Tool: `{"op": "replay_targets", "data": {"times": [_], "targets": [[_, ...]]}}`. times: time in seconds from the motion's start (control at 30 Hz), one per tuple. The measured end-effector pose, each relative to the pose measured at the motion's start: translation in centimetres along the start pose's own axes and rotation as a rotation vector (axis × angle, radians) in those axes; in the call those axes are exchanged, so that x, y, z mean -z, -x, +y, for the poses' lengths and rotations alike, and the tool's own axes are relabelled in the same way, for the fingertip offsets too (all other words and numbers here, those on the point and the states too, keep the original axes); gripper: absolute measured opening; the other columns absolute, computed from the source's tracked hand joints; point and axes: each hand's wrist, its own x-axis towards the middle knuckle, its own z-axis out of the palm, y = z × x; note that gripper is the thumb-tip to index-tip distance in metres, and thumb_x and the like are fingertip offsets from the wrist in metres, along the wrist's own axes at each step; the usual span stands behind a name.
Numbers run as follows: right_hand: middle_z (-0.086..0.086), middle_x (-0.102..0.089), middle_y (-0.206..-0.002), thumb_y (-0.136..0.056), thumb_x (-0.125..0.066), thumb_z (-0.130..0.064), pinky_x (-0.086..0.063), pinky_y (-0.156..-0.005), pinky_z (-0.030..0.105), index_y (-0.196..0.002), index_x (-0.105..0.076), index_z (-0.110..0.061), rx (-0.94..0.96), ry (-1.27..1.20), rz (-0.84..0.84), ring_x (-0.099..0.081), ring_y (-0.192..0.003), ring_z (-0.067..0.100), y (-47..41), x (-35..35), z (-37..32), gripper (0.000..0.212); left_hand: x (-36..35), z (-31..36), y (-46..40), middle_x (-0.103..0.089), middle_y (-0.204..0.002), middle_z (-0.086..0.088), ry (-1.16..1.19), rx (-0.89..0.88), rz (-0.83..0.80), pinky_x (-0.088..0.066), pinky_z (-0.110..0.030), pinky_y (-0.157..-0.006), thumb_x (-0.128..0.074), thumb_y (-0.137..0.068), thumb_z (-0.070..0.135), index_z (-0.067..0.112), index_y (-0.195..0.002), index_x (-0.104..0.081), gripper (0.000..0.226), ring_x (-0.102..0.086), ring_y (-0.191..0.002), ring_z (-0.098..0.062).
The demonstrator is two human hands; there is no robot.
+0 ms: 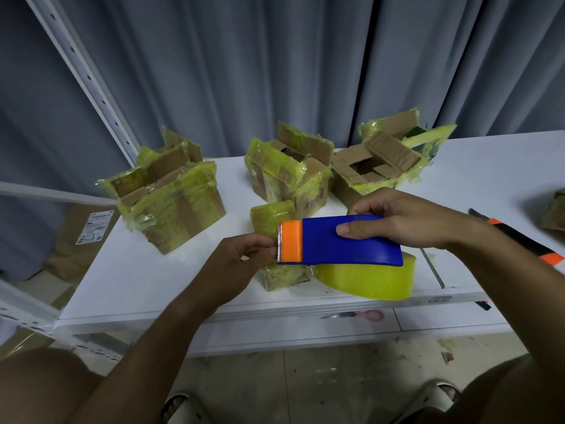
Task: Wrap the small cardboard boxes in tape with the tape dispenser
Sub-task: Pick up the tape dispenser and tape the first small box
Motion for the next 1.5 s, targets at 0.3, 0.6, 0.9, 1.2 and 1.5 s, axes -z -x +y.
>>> {"op": "replay_targets", "data": {"times": [0.3, 0.6, 0.9, 1.2, 1.5], "targets": [[0.01, -0.07, -0.076, -0.077, -0.072, -0.067, -0.046, -0.066, 0.037, -0.082, -0.072, -0.009, 0.022, 0.072, 0.0, -0.066, -0.068, 0.023, -0.1, -0.5, 0.2, 0.058, -0.4, 0.1, -0.3, -0.071, -0.071, 0.015, -0.028, 0.048, 0.086, -0.047, -0.009, -0.063, -0.065, -0.09, 0.008, 0.026, -0.081, -0.071, 0.021, -0.066, -0.072, 0.001], [0.017, -0.069, -0.08, -0.08, -0.07, -0.062, -0.046, -0.066, 0.035, -0.085, -0.072, -0.004, 0.063, 0.072, 0.036, -0.066, -0.077, 0.035, 0.0, -0.7, 0.2, 0.058, -1.8, 1.0, 0.4, -0.057, -0.073, 0.007, -0.136, 0.034, 0.135, -0.039, -0.004, -0.052, -0.048, -0.098, 0.005, 0.019, -0.081, -0.056, 0.023, -0.056, -0.062, 0.012], [0.018, -0.07, -0.082, -0.08, -0.071, -0.061, -0.045, -0.066, 0.035, -0.086, -0.074, -0.003, 0.084, 0.075, 0.045, -0.066, -0.078, 0.035, 0.3, -0.3, 0.1, 0.059, -2.8, 0.8, 2.1, -0.06, -0.079, 0.013, -0.262, 0.013, 0.201, -0.045, -0.009, -0.056, -0.049, -0.101, 0.018, 0.022, -0.084, -0.049, 0.017, -0.059, -0.081, 0.006], [-0.002, -0.07, -0.07, -0.083, -0.075, -0.051, -0.046, -0.06, 0.025, -0.072, -0.072, -0.021, 0.085, 0.143, 0.033, -0.064, -0.064, 0.01, 1.4, 1.8, 0.7, 0.032, -3.3, 0.6, 3.0, -0.064, -0.071, 0.008, -0.23, 0.04, 0.279, -0.041, -0.009, -0.058, -0.05, -0.101, 0.023, 0.013, -0.086, -0.051, 0.018, -0.059, -0.072, 0.003], [0.015, -0.069, -0.078, -0.081, -0.066, -0.044, -0.044, -0.062, 0.027, -0.083, -0.072, -0.002, 0.079, 0.109, 0.146, -0.06, -0.064, 0.014, 0.5, 1.6, 2.2, 0.043, -4.2, 1.2, 2.7, -0.066, -0.071, 0.004, -0.129, -0.034, 0.333, -0.042, -0.017, -0.054, -0.052, -0.1, 0.02, 0.012, -0.09, -0.051, 0.014, -0.061, -0.067, -0.004]]}}
